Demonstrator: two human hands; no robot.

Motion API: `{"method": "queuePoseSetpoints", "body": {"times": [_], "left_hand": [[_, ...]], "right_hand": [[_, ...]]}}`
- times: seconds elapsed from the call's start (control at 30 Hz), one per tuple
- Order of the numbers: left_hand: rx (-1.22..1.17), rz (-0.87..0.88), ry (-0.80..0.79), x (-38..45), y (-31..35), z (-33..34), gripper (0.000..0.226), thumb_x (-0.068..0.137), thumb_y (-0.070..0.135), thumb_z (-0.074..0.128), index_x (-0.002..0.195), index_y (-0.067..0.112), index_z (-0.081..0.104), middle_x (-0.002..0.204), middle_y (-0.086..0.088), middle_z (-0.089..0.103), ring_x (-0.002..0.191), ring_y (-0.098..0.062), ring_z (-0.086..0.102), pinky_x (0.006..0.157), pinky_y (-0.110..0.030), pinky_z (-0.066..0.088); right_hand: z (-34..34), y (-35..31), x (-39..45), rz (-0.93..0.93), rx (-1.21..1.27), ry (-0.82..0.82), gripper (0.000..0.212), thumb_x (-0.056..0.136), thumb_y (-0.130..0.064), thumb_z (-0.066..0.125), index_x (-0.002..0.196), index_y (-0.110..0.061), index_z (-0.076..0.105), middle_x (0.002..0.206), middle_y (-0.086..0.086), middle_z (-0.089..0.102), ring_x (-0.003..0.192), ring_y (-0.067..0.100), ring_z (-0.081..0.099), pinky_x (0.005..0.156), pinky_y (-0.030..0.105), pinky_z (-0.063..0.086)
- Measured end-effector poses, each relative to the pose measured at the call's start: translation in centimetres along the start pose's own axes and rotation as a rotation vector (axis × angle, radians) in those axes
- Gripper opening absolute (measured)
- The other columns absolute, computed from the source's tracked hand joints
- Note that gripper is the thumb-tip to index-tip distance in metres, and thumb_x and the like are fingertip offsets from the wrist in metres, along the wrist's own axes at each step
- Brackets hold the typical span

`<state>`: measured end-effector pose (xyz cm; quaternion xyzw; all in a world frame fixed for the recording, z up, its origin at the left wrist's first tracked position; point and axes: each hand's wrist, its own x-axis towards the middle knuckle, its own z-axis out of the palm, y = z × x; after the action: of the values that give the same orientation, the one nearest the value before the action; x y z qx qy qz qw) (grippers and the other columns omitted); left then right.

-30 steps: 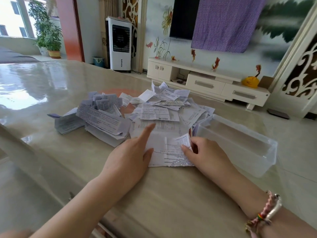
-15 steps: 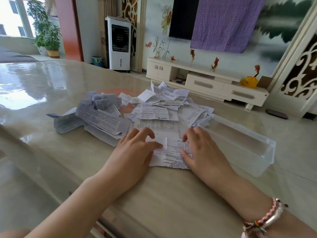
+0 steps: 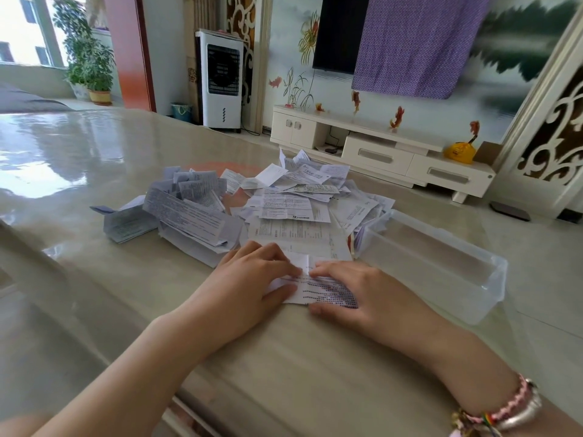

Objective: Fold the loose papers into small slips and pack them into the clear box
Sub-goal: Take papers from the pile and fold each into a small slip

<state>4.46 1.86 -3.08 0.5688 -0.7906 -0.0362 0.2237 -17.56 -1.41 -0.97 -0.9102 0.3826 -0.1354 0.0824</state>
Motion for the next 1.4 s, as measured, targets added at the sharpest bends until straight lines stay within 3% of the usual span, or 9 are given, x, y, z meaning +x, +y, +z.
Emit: {"method": "queuePoseSetpoints", "body": {"times": [0.17, 0.4, 0.5, 0.6, 0.7, 0.8, 0.9, 1.2, 1.4], "left_hand": [[-0.033, -0.002, -0.007, -0.1, -0.1, 0.0, 0.057, 0.081, 0.068, 0.023, 0.119, 0.046, 0.059, 0.112, 0.022, 0.050, 0.110, -0.009, 0.043, 0.097, -0.033, 0.038], [0.002, 0.047, 0.017, -0.6, 0.1, -0.5, 0.059, 0.076, 0.080, 0.030, 0.119, 0.051, 0.059, 0.117, 0.025, 0.052, 0.112, -0.003, 0.043, 0.095, -0.028, 0.032], [-0.079, 0.060, 0.079, -0.4, -0.2, -0.4, 0.046, 0.083, 0.065, 0.032, 0.105, 0.047, 0.068, 0.105, 0.024, 0.058, 0.099, -0.006, 0.050, 0.088, -0.029, 0.038], [-0.271, -0.021, 0.109, -0.1, 0.1, -0.5, 0.032, 0.087, 0.056, 0.053, 0.083, 0.032, 0.074, 0.086, 0.017, 0.059, 0.080, -0.005, 0.055, 0.075, -0.029, 0.044], [-0.369, -0.164, 0.134, 0.2, 0.4, -0.6, 0.036, 0.088, 0.044, 0.060, 0.060, 0.022, 0.062, 0.066, 0.007, 0.053, 0.059, -0.008, 0.048, 0.062, -0.029, 0.038], [-0.345, -0.283, 0.154, 0.3, 0.6, -0.6, 0.051, 0.090, 0.049, 0.054, 0.056, 0.012, 0.045, 0.053, 0.004, 0.040, 0.051, -0.012, 0.034, 0.056, -0.032, 0.031], [-0.239, -0.363, 0.196, 0.2, 1.0, -0.3, 0.049, 0.089, 0.053, 0.052, 0.057, 0.018, 0.039, 0.054, 0.007, 0.042, 0.057, -0.015, 0.041, 0.060, -0.032, 0.028], [0.110, -0.348, 0.120, -0.3, 2.6, -0.4, 0.036, 0.096, 0.046, 0.040, 0.069, 0.024, 0.032, 0.078, 0.010, 0.044, 0.092, -0.018, 0.046, 0.089, -0.031, 0.032], [0.110, -0.222, 0.159, -0.4, 2.6, -0.3, 0.022, 0.095, 0.039, 0.048, 0.113, 0.030, 0.039, 0.114, 0.010, 0.043, 0.110, -0.016, 0.045, 0.096, -0.031, 0.034]], "right_hand": [[-0.5, -0.3, -0.2, -0.018, -0.069, -0.002, 0.062, 0.081, -0.071, 0.042, 0.128, -0.033, 0.054, 0.132, -0.017, 0.056, 0.118, 0.002, 0.052, 0.096, 0.020, 0.041], [-0.6, -0.5, -0.5, -0.103, -0.095, 0.143, 0.038, 0.094, -0.053, 0.037, 0.105, -0.032, 0.066, 0.098, -0.017, 0.070, 0.086, 0.001, 0.064, 0.070, 0.027, 0.052], [-0.6, -0.2, -0.4, -0.021, 0.106, 0.218, 0.027, 0.094, -0.048, 0.049, 0.093, -0.030, 0.069, 0.084, -0.022, 0.069, 0.077, 0.000, 0.064, 0.068, 0.027, 0.051], [-0.7, 0.3, -0.2, 0.109, 0.290, 0.283, 0.024, 0.090, -0.046, 0.059, 0.083, -0.026, 0.072, 0.076, -0.019, 0.069, 0.072, 0.000, 0.063, 0.065, 0.023, 0.048], [-0.5, 0.5, 0.4, 0.214, 0.371, 0.327, 0.028, 0.085, -0.047, 0.063, 0.073, -0.022, 0.070, 0.063, -0.014, 0.064, 0.057, -0.001, 0.054, 0.055, 0.013, 0.037], [0.0, 0.5, 1.3, 0.283, 0.330, 0.334, 0.030, 0.086, -0.046, 0.065, 0.072, -0.020, 0.065, 0.063, -0.010, 0.062, 0.057, 0.002, 0.053, 0.054, 0.015, 0.038], [0.4, 0.5, 2.1, 0.315, 0.250, 0.258, 0.028, 0.087, -0.047, 0.063, 0.077, -0.021, 0.062, 0.072, -0.007, 0.065, 0.066, 0.004, 0.059, 0.063, 0.025, 0.046], [0.8, -0.4, 2.4, 0.290, -0.001, 0.142, 0.027, 0.093, -0.045, 0.055, 0.090, -0.020, 0.046, 0.090, -0.003, 0.056, 0.087, 0.014, 0.050, 0.065, 0.029, 0.035], [0.8, 0.0, 2.2, 0.242, -0.167, 0.175, 0.017, 0.096, -0.034, 0.049, 0.101, -0.018, 0.046, 0.103, -0.002, 0.048, 0.098, 0.018, 0.045, 0.080, 0.032, 0.042]]}}
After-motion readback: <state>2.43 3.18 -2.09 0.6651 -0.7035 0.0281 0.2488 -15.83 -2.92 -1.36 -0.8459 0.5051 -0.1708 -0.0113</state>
